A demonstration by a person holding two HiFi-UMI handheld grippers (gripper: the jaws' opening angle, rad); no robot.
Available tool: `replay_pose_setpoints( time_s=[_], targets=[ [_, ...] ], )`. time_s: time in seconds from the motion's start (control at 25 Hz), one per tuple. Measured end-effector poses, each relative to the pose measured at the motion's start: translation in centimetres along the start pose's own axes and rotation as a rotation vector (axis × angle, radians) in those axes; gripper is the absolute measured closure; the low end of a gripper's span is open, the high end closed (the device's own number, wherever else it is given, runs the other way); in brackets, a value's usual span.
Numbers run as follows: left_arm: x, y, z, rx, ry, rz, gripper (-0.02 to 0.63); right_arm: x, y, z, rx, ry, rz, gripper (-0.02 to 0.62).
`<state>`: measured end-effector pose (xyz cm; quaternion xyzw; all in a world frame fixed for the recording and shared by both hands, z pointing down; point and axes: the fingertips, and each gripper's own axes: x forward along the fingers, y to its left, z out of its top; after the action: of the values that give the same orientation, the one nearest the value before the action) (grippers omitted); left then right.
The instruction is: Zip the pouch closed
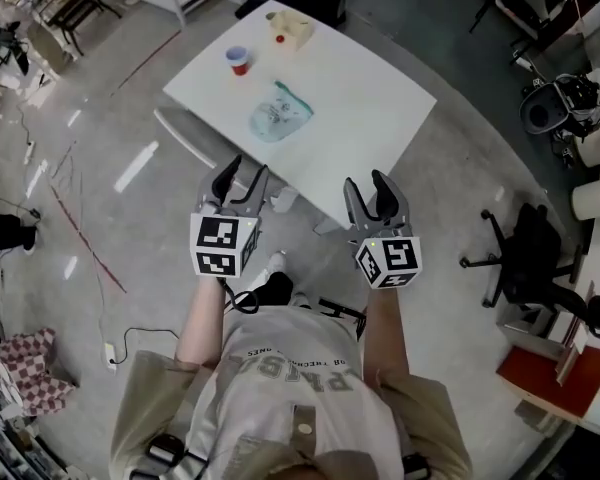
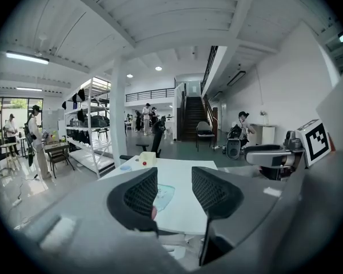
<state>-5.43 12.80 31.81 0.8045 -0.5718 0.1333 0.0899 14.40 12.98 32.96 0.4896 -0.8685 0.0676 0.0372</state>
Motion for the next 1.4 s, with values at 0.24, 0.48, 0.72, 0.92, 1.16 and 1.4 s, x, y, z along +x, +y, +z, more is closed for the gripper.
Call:
replay_pose_setpoints(
  time_s=[0.24, 0.48, 0.72, 0.92, 1.16, 1.4],
  targets=[
    [3.7, 3.6, 2.2, 0.022, -0.017, -0.028, 0.411, 5.2, -1.0, 1.6, -0.002, -0.027, -0.031, 0.399],
    [6.2, 5.9, 2.7, 0.02, 0.006, -0.064, 0.411, 8.6, -1.0, 2.1, -0.017, -0.021, -0.038, 0.399],
    [8.2, 6.6, 2.1, -0.012, 0.052, -0.092, 0.411, 10.5, -1.7, 1.2, -0.032, 0.038, -0.022, 0.399],
    [9.9, 6.9, 0.8, -0.028, 0.096, -0.07, 0.411, 12.1, -3.1, 0.2, -0.039, 0.082, 0.013, 0.399],
    [12.5, 6.8, -0.3, -0.032, 0.149, -0.007, 0.411, 14.7, -5.7, -1.2, -0.057, 0.141, 0.1, 0.399],
    [15.8, 5.8, -1.3, -0.033, 0.2, 0.028, 0.411, 17.9, -8.3, -2.1, -0.095, 0.181, 0.205, 0.399]
  ],
)
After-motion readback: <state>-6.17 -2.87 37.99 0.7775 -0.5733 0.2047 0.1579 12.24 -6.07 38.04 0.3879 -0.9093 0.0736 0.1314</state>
